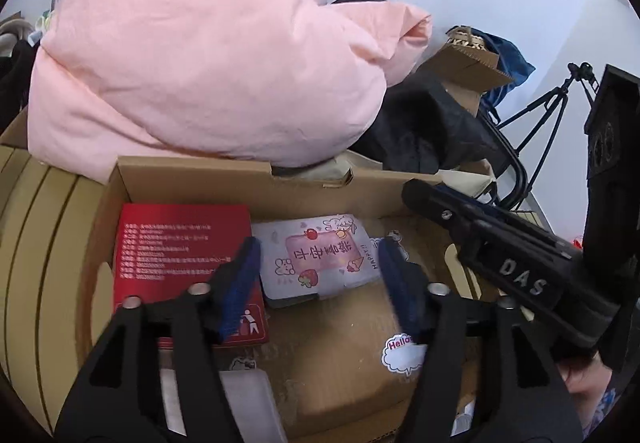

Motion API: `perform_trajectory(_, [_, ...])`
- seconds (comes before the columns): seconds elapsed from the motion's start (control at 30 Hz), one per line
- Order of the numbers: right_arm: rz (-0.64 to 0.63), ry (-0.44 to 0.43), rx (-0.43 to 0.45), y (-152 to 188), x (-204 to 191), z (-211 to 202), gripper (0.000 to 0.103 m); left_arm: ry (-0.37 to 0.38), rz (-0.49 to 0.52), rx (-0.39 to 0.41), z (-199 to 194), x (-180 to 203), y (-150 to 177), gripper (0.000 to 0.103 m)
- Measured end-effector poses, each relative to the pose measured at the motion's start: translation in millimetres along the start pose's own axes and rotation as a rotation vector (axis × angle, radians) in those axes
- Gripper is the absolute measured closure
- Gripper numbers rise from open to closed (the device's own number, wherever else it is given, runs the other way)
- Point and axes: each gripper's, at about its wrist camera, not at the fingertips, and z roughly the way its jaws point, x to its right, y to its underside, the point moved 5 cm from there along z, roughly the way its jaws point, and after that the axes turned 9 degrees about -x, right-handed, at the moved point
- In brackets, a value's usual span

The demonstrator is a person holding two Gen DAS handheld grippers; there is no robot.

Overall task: Organize objects
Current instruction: 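Carry the pink card with the right tool and drop it into the tray, then open the right tool and withdraw it from the tray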

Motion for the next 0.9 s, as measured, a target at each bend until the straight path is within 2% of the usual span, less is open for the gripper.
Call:
perform_trajectory(0.03, [-0.002, 0.007, 0.012, -1.3, 0.7, -5.8, 0.058, 0.005, 0.01, 0.0, -2.3, 0.0, -0.4, 0.028])
perform_trajectory(0.07, [-0.003, 0.006, 0.018, -2.3, 0.5, -8.5, 0.035, 0.009, 0.015, 0.004, -4.3, 1.3, -0.6, 0.019])
perform_trajectory(0.1, [-0.008, -0.011, 0.024, -2.6, -1.5, -12.5, 0.02, 0.008, 0.021, 0.014, -8.1, 2.3, 0.3, 0.018])
perform_trajectory(0.13, [-0.01, -0.023, 0.025, -3.6, -3.9, -13.9, 0.011, -0.004, 0.033, 0.024, -13.2, 5.3, 0.1, 0.018])
perform_trajectory(0.23, [-0.039, -0.048, 0.033, -5.5, -20.8, -27.3, 0.011, -0.019, 0.083, 0.051, -36.4, 18.0, -2.1, 0.018])
perform_trajectory(0.4, [-0.122, 0.02, 0.112, -7.1, -45.9, -87.6, 0.011, -0.104, 0.141, 0.116, -101.5, 31.2, -4.2, 0.004])
perform_trajectory(0.47, [-0.127, 0.049, 0.141, -2.4, -45.3, -121.0, 0.01, -0.165, 0.129, 0.117, -126.4, 30.4, -1.0, 0.003])
perform_trajectory(0.5, [-0.123, 0.071, 0.161, 5.2, -42.2, -145.7, 0.01, -0.219, 0.115, 0.125, -140.4, 29.9, 1.8, 0.003])
perform_trajectory(0.57, [-0.127, 0.104, 0.173, 17.0, -36.9, -177.6, 0.01, -0.321, 0.082, 0.182, -173.9, 28.3, 9.6, 0.003])
perform_trajectory(0.6, [-0.11, 0.155, 0.177, 25.2, -32.5, -195.3, 0.01, -0.339, 0.066, 0.215, -192.1, 29.0, 15.4, 0.002])
perform_trajectory(0.63, [-0.077, 0.219, 0.196, 38.7, -28.4, -216.8, 0.01, -0.327, 0.033, 0.242, -214.6, 27.2, 26.3, 0.001])
perform_trajectory(0.67, [-0.059, 0.229, 0.227, 58.7, -28.0, -238.1, 0.01, -0.298, -0.009, 0.255, -236.8, 22.8, 42.0, 0.0])
perform_trajectory(0.77, [-0.059, 0.103, 0.249, 120.3, -33.4, -281.2, 0.01, -0.274, -0.075, 0.265, -283.1, 5.0, 97.0, 0.0])
perform_trajectory(0.87, [-0.055, 0.094, 0.215, 173.8, -33.3, -311.8, 0.01, -0.334, -0.102, 0.27, -340.4, -19.0, 182.4, 0.0])
perform_trajectory(0.9, [-0.088, 0.091, 0.196, 198.1, -35.2, -326.8, 0.01, -0.336, -0.108, 0.27, -351.9, -22.7, 199.7, 0.0])
